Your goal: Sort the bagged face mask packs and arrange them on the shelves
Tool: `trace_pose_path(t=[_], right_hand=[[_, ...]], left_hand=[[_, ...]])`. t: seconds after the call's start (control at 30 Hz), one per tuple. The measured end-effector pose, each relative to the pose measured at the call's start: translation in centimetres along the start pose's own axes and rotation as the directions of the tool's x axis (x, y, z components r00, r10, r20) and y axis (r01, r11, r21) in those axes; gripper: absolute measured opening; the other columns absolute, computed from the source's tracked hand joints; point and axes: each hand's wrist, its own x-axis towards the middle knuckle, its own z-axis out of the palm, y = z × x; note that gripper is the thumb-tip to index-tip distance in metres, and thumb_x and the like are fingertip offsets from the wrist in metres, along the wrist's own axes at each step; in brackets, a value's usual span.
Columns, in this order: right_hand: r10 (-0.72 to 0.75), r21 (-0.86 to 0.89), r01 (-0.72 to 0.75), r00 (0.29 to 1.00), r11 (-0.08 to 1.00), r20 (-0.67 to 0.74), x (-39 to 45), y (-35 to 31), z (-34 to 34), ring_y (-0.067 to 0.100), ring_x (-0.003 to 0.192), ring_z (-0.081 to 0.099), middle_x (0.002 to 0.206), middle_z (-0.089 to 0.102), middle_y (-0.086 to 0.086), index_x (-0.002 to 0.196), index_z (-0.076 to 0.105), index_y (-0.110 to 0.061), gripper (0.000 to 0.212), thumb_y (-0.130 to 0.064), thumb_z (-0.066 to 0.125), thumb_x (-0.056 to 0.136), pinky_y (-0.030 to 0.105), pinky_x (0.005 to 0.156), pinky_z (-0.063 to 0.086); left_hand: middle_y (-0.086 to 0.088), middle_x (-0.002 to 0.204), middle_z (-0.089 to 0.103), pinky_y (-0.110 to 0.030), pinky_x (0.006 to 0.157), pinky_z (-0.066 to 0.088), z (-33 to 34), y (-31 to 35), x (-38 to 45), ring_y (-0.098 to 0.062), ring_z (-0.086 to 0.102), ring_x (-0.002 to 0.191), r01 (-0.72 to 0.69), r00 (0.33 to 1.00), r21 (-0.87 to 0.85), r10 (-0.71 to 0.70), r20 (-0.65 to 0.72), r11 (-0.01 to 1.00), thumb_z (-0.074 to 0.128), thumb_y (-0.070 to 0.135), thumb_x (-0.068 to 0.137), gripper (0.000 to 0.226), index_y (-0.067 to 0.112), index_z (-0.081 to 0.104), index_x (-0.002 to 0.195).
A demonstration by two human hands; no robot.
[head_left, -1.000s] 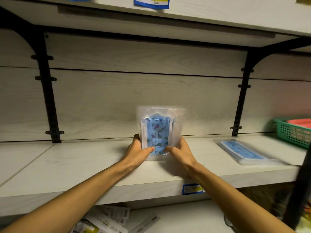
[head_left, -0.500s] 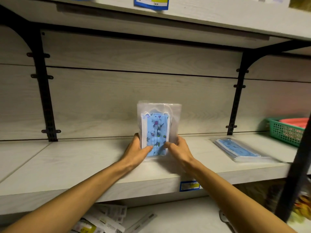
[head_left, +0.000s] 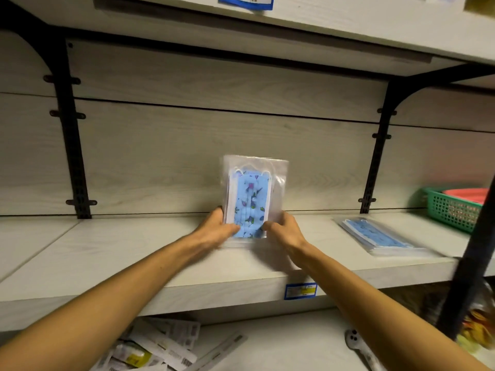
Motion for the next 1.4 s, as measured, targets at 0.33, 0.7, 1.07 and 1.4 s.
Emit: trace_pose_path(t=[0.33,0.7,1.07,1.4], right_hand=[[0.41,-0.455,-0.345,0.911,0.821,0.048,0.3,-2.2,-2.2,0.023,0.086,0.056,0.105,0.056,0.012,0.119,0.052,-0.01,0.041,-0.035,0.066,0.089,0.035,0.078,0.055],[0.424,-0.589,-0.174,0.848,0.789,0.318,-2.8,-4.9,-4.2,0.022,0.101,0.06,0.107,0.057,0.003,0.113,0.041,-0.014,0.06,-0.022,0.087,0.075,0.034,0.081,0.061],[0.35,-0.732,-0.043,0.896,0.68,0.273,-2.9,-4.5,-3.4,0.023,0.108,0.056,0.125,0.051,0.006,0.139,0.044,-0.008,0.082,-0.028,0.09,0.073,0.032,0.076,0.061],[0.119,-0.693,0.055,0.972,0.719,0.201,-2.5,-1.0,-4.1,0.02,0.1,0.056,0.119,0.055,0.003,0.138,0.043,-0.013,0.094,-0.047,0.09,0.064,0.036,0.09,0.055]], left_hand=[[-0.008,0.086,0.061,-0.031,0.047,0.059,0.1,1.3,0.2,-0.017,0.064,0.06,0.327,0.937,0.092,-0.335,0.093,0.94,0.072,0.023,0.092,0.02,0.01,0.058,0.099],[-0.008,0.125,0.067,-0.037,0.082,0.063,-0.3,3.3,-2.5,-0.023,0.069,0.108,0.029,0.934,0.502,-0.202,0.296,0.865,0.094,0.024,0.067,0.07,0.011,0.06,0.127],[-0.002,0.112,0.057,-0.025,0.056,0.057,0.0,2.3,-3.1,-0.015,0.062,0.09,0.035,0.985,0.608,-0.129,0.113,0.794,0.094,0.035,0.064,0.092,0.012,0.044,0.137],[0.011,0.112,0.054,-0.034,0.089,0.05,-0.1,0.2,-3.2,-0.017,0.058,0.104,0.006,1.0,0.626,0.004,-0.013,0.779,0.088,0.057,0.062,0.096,0.026,0.044,0.141]])
